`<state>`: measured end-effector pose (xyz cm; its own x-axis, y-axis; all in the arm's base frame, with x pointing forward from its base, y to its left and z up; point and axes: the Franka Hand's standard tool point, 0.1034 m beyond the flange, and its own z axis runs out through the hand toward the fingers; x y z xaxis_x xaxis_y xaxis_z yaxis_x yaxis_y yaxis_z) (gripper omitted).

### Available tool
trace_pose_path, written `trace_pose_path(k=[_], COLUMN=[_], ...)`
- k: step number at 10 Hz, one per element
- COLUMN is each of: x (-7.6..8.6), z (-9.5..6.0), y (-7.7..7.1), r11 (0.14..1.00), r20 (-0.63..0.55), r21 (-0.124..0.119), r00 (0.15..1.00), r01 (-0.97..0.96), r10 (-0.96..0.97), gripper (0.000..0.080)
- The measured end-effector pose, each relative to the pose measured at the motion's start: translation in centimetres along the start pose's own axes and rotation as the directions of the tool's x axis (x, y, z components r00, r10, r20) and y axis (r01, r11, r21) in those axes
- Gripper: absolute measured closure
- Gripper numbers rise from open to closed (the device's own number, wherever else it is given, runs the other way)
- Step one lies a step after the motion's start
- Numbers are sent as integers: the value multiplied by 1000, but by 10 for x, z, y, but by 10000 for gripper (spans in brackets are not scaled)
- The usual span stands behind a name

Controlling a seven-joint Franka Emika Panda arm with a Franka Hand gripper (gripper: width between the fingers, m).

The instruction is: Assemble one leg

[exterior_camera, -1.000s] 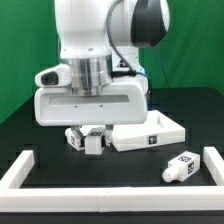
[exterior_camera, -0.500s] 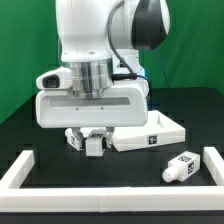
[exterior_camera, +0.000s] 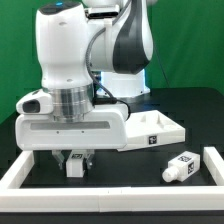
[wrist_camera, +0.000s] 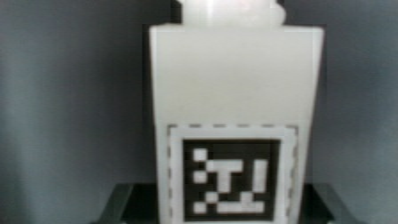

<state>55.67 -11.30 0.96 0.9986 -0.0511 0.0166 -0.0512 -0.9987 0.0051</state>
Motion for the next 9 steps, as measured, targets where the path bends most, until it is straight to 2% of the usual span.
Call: trace_pose_path(k=[2,3,4,5,6,8,9], x=[0,1,8,14,21,32,36], z=[0,-1,-15,-33,-46,-59,-60], y=[1,0,-9,-20,-34,-61,-71], r11=[1000,1000,1000,1000,998,985,971], r20=[0,0,7,17,29,62,58], r21=[0,-1,8,21,33,42,39], r00=[1000,1000,1000,1000,998,984,971], r01=[1,2,-1,-22,-48,-168,-235], r10=[-1,-2,1,22,47,165,232], gripper=[512,325,208,168,168,153,150])
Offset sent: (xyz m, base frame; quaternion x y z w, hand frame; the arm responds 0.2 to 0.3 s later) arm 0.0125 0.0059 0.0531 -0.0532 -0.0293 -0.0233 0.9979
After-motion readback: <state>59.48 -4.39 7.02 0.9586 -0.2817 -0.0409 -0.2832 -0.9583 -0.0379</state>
